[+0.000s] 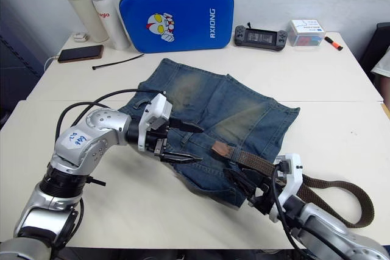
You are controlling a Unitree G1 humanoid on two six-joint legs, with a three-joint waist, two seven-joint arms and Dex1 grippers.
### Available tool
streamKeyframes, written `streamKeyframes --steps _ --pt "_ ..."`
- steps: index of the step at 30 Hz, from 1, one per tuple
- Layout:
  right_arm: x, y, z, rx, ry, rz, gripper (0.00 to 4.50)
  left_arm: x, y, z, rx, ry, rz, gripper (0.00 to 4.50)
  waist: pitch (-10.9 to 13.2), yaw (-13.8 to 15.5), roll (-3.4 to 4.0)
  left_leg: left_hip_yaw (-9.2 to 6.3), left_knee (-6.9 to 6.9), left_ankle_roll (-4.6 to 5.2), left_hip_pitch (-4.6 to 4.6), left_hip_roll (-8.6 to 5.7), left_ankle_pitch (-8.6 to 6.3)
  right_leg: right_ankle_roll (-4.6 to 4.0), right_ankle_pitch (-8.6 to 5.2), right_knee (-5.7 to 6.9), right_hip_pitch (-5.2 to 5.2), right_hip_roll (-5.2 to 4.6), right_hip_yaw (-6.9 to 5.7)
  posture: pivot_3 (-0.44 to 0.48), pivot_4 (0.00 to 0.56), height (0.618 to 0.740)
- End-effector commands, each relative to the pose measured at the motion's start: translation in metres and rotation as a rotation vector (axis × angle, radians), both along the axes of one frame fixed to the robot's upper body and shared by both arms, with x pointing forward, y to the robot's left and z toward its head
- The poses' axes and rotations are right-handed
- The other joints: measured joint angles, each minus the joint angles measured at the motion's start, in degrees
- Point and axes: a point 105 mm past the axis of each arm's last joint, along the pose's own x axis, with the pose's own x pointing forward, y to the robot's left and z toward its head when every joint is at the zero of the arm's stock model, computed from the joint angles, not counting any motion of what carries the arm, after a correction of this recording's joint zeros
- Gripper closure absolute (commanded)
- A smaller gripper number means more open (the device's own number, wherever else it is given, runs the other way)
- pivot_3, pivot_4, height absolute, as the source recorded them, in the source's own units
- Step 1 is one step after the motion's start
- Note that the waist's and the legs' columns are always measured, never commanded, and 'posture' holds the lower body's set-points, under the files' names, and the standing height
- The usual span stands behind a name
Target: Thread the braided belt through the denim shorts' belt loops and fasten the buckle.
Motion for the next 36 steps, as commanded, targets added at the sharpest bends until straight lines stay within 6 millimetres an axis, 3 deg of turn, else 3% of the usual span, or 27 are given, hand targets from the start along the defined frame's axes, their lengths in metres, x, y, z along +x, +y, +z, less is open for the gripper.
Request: streamKeyframes --steps 1,6,10,15,20,24,25,31,36 --pt "-0.019 0.013 0.014 -0.092 -0.068 0.169 0.08 -0.001 -0.002 0.008 -0.008 -0.044 -0.027 0.0 0.0 0.1 -0.01 -0.01 0.0 0.0 0.0 0.0 0.0 0.0 0.0 -0.02 0.01 0.0 -0.01 0.0 0.15 0.677" --pt "-0.04 0.026 0.006 -0.515 -0.257 0.537 0.08 0.001 0.005 0.003 0.034 -0.055 -0.029 0.0 0.0 0.1 -0.04 0.02 0.05 0.05 -0.01 -0.05 0.0 0.02 0.01 -0.06 0.07 0.02 -0.18 0.0 0.15 0.677" --pt "-0.017 0.021 0.007 -0.682 -0.431 0.598 0.08 0.002 0.012 -0.002 0.083 -0.063 -0.023 0.0 0.0 0.1 -0.05 0.01 -0.01 0.05 -0.01 -0.02 0.01 0.01 0.0 -0.07 0.02 0.04 -0.27 0.0 0.15 0.677" --pt "0.0 0.02 -0.011 -0.788 -0.505 0.665 0.08 0.007 0.016 -0.008 0.13 -0.059 0.05 0.0 0.0 0.2 -0.07 0.01 -0.02 0.04 -0.06 -0.04 0.01 0.01 0.0 -0.1 -0.02 0.01 -0.27 0.0 0.15 0.677" --pt "0.002 0.015 -0.027 -0.865 -0.503 0.758 2.25 0.007 0.014 -0.011 0.141 -0.061 0.068 0.0 0.1 0.2 -0.09 -0.03 0.04 0.04 -0.07 -0.1 0.01 0.02 0.01 -0.09 0.01 -0.04 -0.26 0.0 0.15 0.677" --pt "0.011 -0.007 -0.038 -0.997 -0.489 0.755 4.18 0.011 0.009 -0.01 0.125 -0.038 0.097 0.0 0.1 0.2 -0.09 -0.02 0.03 0.04 -0.06 -0.08 0.01 0.02 0.01 -0.08 0.0 -0.04 -0.27 0.0 0.15 0.677" --pt "0.013 -0.013 -0.039 -1.022 -0.486 0.747 4.46 0.013 0.005 -0.009 0.112 -0.024 0.11 0.0 0.0 0.3 -0.09 -0.02 0.04 0.04 -0.07 -0.08 0.01 0.02 0.01 -0.08 0.01 -0.04 -0.27 0.0 0.15 0.677" --pt "0.025 -0.044 -0.03 -1.121 -0.488 0.699 4.46 0.025 -0.028 -0.006 0.025 0.199 0.229 0.0 0.1 1.3 -0.15 -0.07 0.11 0.13 -0.06 -0.3 0.05 0.08 0.04 -0.04 0.1 -0.01 -0.29 0.0 0.15 0.677" --pt "0.027 -0.062 -0.019 -1.162 -0.495 0.68 4.46 0.024 -0.064 -0.017 0.016 0.419 0.263 0.0 0.1 1.8 -0.18 -0.04 0.12 0.29 -0.06 -0.55 0.14 0.31 0.16 -0.07 0.14 -0.09 -0.31 0.0 0.15 0.677"
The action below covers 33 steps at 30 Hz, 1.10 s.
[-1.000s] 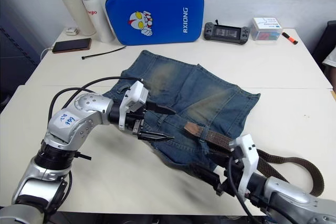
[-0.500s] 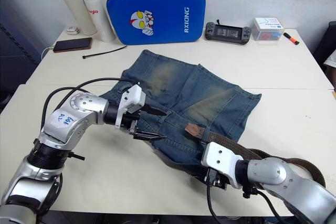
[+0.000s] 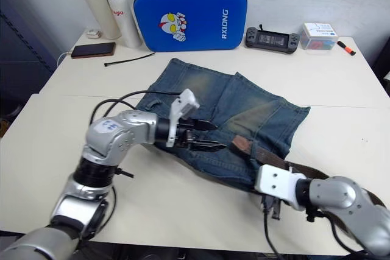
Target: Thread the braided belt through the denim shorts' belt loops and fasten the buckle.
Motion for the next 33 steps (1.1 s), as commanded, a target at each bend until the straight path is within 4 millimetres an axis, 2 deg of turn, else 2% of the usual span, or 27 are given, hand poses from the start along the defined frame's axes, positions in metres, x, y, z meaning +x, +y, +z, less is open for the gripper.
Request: streamKeyframes --steps 1,5,10,18,22,25,30,33 --pt "0.003 -0.014 0.005 -0.045 -0.028 -0.02 4.46 -0.001 -0.016 -0.004 -0.022 0.136 0.035 0.0 0.0 -0.1 -0.03 0.0 -0.01 0.01 0.0 -0.01 0.0 0.01 0.0 0.0 -0.01 -0.01 0.0 0.0 0.15 0.677" --pt "0.001 -0.013 0.005 -0.041 -0.03 -0.016 4.46 0.003 -0.032 -0.008 -0.064 0.246 0.079 0.0 0.0 -0.1 -0.03 0.02 -0.02 -0.01 -0.01 0.03 0.01 0.01 0.0 -0.01 -0.04 0.01 -0.03 0.0 0.15 0.677" --pt "-0.002 -0.01 0.005 -0.026 -0.029 -0.021 4.46 0.011 -0.049 -0.007 -0.118 0.301 0.113 0.0 0.0 0.1 -0.04 0.03 -0.02 -0.04 0.0 0.01 0.02 0.02 0.01 -0.03 -0.03 -0.02 -0.03 0.0 0.15 0.677" --pt "-0.002 -0.009 0.006 -0.025 -0.035 -0.032 4.46 0.013 -0.069 -0.012 -0.127 0.336 0.105 0.0 0.0 0.0 -0.04 0.05 -0.02 -0.06 0.0 0.02 0.01 0.03 0.01 -0.05 -0.04 -0.01 -0.03 0.0 0.15 0.677" --pt "-0.002 -0.009 0.007 -0.023 -0.038 -0.035 4.5 0.012 -0.085 -0.012 -0.139 0.353 0.097 1.14 0.0 0.1 -0.05 0.05 -0.02 -0.06 0.0 0.0 0.01 0.04 0.02 -0.06 -0.03 -0.03 -0.03 0.0 0.15 0.677" --pt "-0.001 -0.009 0.008 -0.021 -0.041 -0.041 4.5 0.01 -0.089 -0.012 -0.14 0.356 0.089 2.56 0.0 0.0 -0.05 0.06 -0.03 -0.08 0.0 0.02 0.01 0.05 0.02 -0.06 -0.04 -0.01 -0.03 0.0 0.15 0.677" --pt "-0.002 -0.01 0.006 -0.023 -0.033 -0.051 4.5 0.01 -0.082 -0.005 -0.154 0.353 0.09 4.41 0.0 0.0 -0.05 0.07 -0.04 -0.08 0.0 0.02 0.01 0.05 0.02 -0.05 -0.04 -0.01 -0.03 0.0 0.15 0.677" --pt "-0.001 -0.011 0.005 -0.025 -0.03 -0.053 4.5 0.012 -0.07 0.002 -0.153 0.34 0.099 4.46 0.0 0.0 -0.05 0.07 -0.03 -0.08 0.0 0.02 0.01 0.05 0.02 -0.05 -0.04 -0.02 -0.03 0.0 0.15 0.677"
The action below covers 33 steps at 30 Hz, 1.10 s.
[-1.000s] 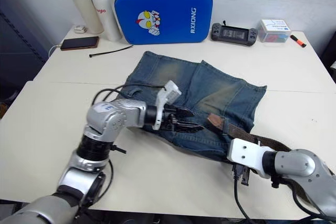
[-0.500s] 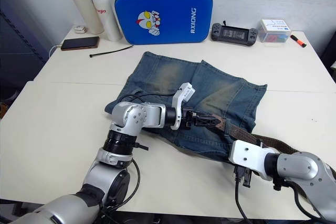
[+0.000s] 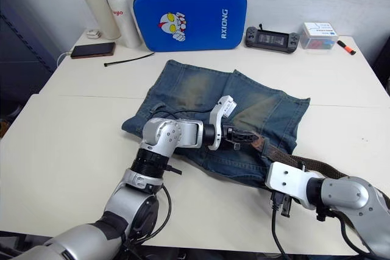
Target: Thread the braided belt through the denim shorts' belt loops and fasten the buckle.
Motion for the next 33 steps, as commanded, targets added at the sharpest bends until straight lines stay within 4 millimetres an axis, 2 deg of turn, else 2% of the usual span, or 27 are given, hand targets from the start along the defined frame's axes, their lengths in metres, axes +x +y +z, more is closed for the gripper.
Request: streamKeyframes --steps 1,4,9,14,19,25,27,28,33 --pt "0.001 -0.001 0.003 -0.005 -0.016 -0.005 4.5 -0.001 0.009 0.023 -0.039 -0.05 -0.008 4.46 0.0 -0.1 0.0 0.0 0.0 0.0 0.0 0.0 0.0 0.0 0.0 0.01 0.0 0.0 0.0 0.0 0.15 0.677" --pt "0.003 -0.005 0.0 -0.021 -0.008 -0.009 4.5 0.01 0.04 0.034 -0.009 -0.093 0.066 4.46 0.0 -0.1 0.0 0.0 0.0 -0.01 0.0 0.01 0.0 0.0 0.0 0.02 -0.03 0.01 0.01 0.0 0.15 0.677" --pt "0.008 -0.011 0.001 -0.038 -0.005 -0.004 4.5 0.019 0.095 0.038 0.071 -0.122 0.193 4.46 0.0 -0.3 0.02 0.0 -0.02 -0.04 0.0 0.03 0.02 0.0 0.0 0.06 -0.07 0.03 0.02 0.0 0.15 0.677" --pt "0.012 -0.015 0.002 -0.048 -0.002 0.01 4.5 0.014 0.122 0.037 0.11 -0.121 0.265 4.46 0.0 0.0 0.0 -0.05 0.02 -0.03 0.0 -0.02 0.02 0.0 0.0 0.05 -0.03 -0.01 0.01 0.0 0.15 0.677" --pt "0.016 -0.017 0.003 -0.055 -0.004 0.02 4.5 0.01 0.123 0.03 0.101 -0.096 0.288 4.46 0.0 -0.1 0.0 -0.04 0.04 -0.03 0.0 -0.03 0.02 0.03 0.02 0.05 -0.03 -0.01 0.01 0.0 0.15 0.677" --pt "0.024 -0.029 0.009 -0.087 -0.021 0.015 4.5 0.007 0.102 0.022 0.075 -0.07 0.26 4.46 0.0 0.0 -0.01 -0.02 0.05 -0.03 0.0 -0.05 0.02 0.03 0.02 0.05 -0.01 -0.03 0.01 0.0 0.15 0.677" --pt "0.025 -0.032 0.01 -0.091 -0.022 0.013 4.5 0.004 0.103 0.023 0.074 -0.083 0.241 3.51 0.0 0.0 -0.01 -0.02 0.05 -0.03 0.0 -0.05 0.02 0.03 0.02 0.05 -0.01 -0.04 0.01 0.0 0.15 0.677" --pt "0.025 -0.033 0.01 -0.094 -0.022 0.011 4.5 0.004 0.105 0.024 0.074 -0.086 0.241 3.33 0.0 -0.1 -0.01 -0.02 0.05 -0.03 0.0 -0.04 0.02 0.03 0.02 0.04 -0.02 -0.03 0.01 0.0 0.15 0.677" --pt "0.03 -0.051 0.014 -0.121 -0.037 -0.02 4.5 0.006 0.129 0.028 0.118 -0.121 0.246 1.4 0.0 -0.2 -0.01 0.0 0.03 -0.05 0.0 0.0 0.02 0.03 0.02 0.06 -0.03 0.0 0.01 0.0 0.15 0.677"
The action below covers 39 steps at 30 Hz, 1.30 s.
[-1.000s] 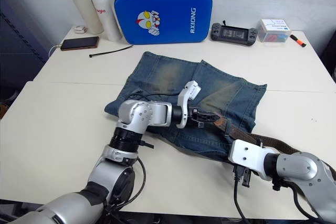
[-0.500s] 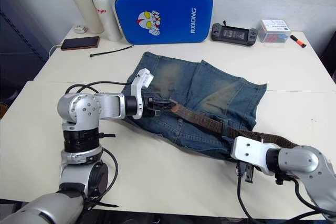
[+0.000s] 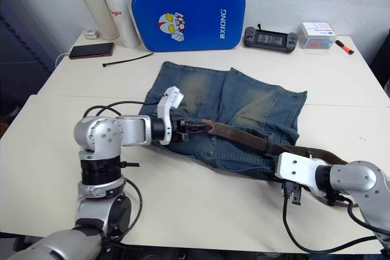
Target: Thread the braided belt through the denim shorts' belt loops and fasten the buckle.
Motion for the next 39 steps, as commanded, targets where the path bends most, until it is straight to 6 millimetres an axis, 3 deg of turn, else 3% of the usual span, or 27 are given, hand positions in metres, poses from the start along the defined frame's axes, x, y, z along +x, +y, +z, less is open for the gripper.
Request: streamKeyframes --steps 1,3,8,14,19,20,21,23,27,28,30,32,35,39 --pt "0.01 -0.031 0.01 -0.074 -0.038 -0.064 4.5 -0.001 0.024 0.013 0.027 -0.068 -0.018 0.93 0.0 0.0 0.0 0.0 0.0 0.0 0.0 0.0 0.0 0.0 0.0 0.0 0.0 0.0 0.01 0.0 0.15 0.677" --pt "0.013 -0.043 0.015 -0.099 -0.046 -0.071 4.5 -0.005 0.032 0.015 0.05 -0.083 -0.045 0.03 0.0 -0.1 0.01 0.0 0.0 0.0 0.0 0.0 0.0 0.0 0.0 0.0 -0.01 0.0 0.0 0.0 0.15 0.677" --pt "0.021 -0.068 0.024 -0.155 -0.058 -0.052 4.5 -0.017 0.034 0.018 0.065 -0.113 -0.145 0.03 0.0 0.1 0.01 -0.03 0.0 0.0 -0.01 -0.1 0.0 0.0 0.0 -0.02 0.0 -0.08 0.0 0.0 0.15 0.677" --pt "0.033 -0.091 0.038 -0.232 -0.086 -0.019 4.5 -0.025 0.023 0.025 0.048 -0.183 -0.242 0.03 0.0 0.0 0.01 -0.04 0.0 0.0 -0.01 -0.08 0.0 0.0 0.0 -0.01 0.0 -0.07 -0.01 0.0 0.15 0.677" --pt "0.042 -0.081 0.054 -0.161 -0.122 0.002 4.5 -0.035 0.014 0.037 0.016 -0.297 -0.343 0.03 0.0 -0.5 0.02 0.02 -0.03 0.0 -0.02 -0.04 0.0 0.0 0.0 -0.01 -0.05 -0.06 0.0 0.0 0.15 0.677" --pt "0.039 -0.078 0.058 -0.144 -0.109 0.01 3.59 -0.034 0.014 0.041 0.006 -0.32 -0.348 0.0 0.0 -0.5 0.02 0.03 -0.03 0.0 -0.02 -0.02 0.0 0.0 0.0 -0.02 -0.05 -0.05 0.0 0.0 0.15 0.677" --pt "0.037 -0.075 0.065 -0.126 -0.111 0.01 3.37 -0.034 0.014 0.043 0.0 -0.335 -0.351 0.0 0.0 -0.7 0.03 0.04 -0.02 0.0 -0.02 -0.01 0.0 0.0 0.0 -0.02 -0.06 -0.05 0.0 0.0 0.15 0.677" --pt "0.035 -0.072 0.081 -0.081 -0.112 -0.009 2.51 -0.035 0.016 0.045 0.0 -0.359 -0.367 0.0 0.0 -0.9 0.05 0.04 -0.03 0.0 -0.02 0.02 0.0 0.0 0.0 -0.02 -0.06 -0.04 0.0 0.0 0.15 0.677" --pt "0.022 -0.073 0.12 0.025 -0.081 -0.105 0.48 -0.039 0.017 0.043 0.024 -0.39 -0.411 0.0 0.0 -1.5 0.27 0.05 -0.04 -0.02 -0.04 0.08 -0.01 -0.01 0.0 -0.04 -0.06 -0.06 0.0 0.0 0.15 0.677" --pt "0.022 -0.07 0.128 0.072 -0.102 -0.128 0.15 -0.039 0.017 0.043 0.028 -0.396 -0.418 0.0 0.0 -1.5 0.27 0.05 -0.05 -0.02 -0.04 0.09 -0.01 -0.01 0.0 -0.05 -0.06 -0.08 0.01 0.0 0.15 0.677" --pt "0.025 -0.06 0.142 0.197 -0.17 -0.169 0.03 -0.039 0.016 0.042 0.033 -0.412 -0.428 0.0 0.0 -1.5 0.25 0.03 -0.03 -0.07 -0.03 0.24 -0.04 -0.03 0.0 -0.13 0.0 -0.1 0.0 0.0 0.15 0.677" --pt "0.027 -0.037 0.143 0.467 -0.14 -0.247 0.03 -0.036 0.014 0.045 0.032 -0.439 -0.421 0.0 0.0 -1.5 0.23 0.01 -0.02 -0.09 -0.03 0.27 -0.05 -0.04 0.0 -0.15 0.01 -0.11 0.01 0.0 0.15 0.677" --pt "0.024 -0.013 0.123 0.661 -0.07 -0.38 0.03 -0.031 0.013 0.05 0.038 -0.489 -0.395 0.0 0.0 -1.4 0.18 -0.02 -0.02 -0.14 -0.06 0.36 -0.08 -0.1 -0.01 -0.15 -0.01 -0.11 0.04 0.0 0.15 0.677" --pt "0.018 0.014 0.1 0.962 0.213 -0.459 0.03 -0.024 0.015 0.055 0.077 -0.582 -0.367 0.0 0.0 -1.4 0.21 0.0 0.0 -0.16 -0.11 0.36 -0.09 -0.14 -0.02 -0.07 -0.1 -0.11 0.07 0.0 0.15 0.677"
